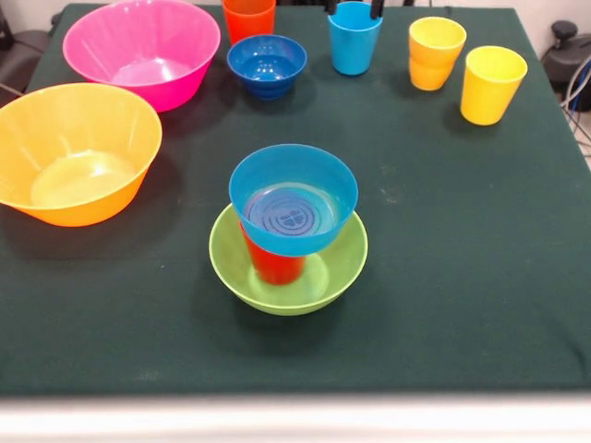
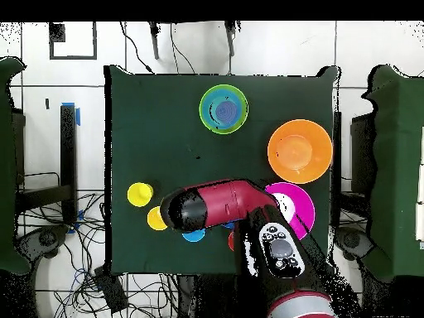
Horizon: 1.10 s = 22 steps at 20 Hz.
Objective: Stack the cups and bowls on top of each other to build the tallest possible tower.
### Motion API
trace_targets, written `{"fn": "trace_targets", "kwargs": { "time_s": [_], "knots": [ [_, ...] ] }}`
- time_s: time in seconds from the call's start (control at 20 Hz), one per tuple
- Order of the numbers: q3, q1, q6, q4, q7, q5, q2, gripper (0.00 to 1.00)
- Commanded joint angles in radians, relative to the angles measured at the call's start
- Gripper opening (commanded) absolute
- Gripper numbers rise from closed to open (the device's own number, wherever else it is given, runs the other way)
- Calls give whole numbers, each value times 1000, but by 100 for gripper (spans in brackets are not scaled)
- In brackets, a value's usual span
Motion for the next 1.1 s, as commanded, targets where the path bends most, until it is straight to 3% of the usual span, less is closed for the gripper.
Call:
{"fn": "trace_targets", "kwargs": {
  "time_s": [0.05,0.3,0.75,0.95,1.1],
  "knots": [
    [123,20,-77,56,-93,-56,20,100],
    [87,96,-110,44,-5,-51,23,100],
    [60,173,-151,49,55,-15,40,100],
    [43,197,-161,57,55,-23,55,100],
    [-5,235,-185,47,65,-66,70,100]
  ]
}}
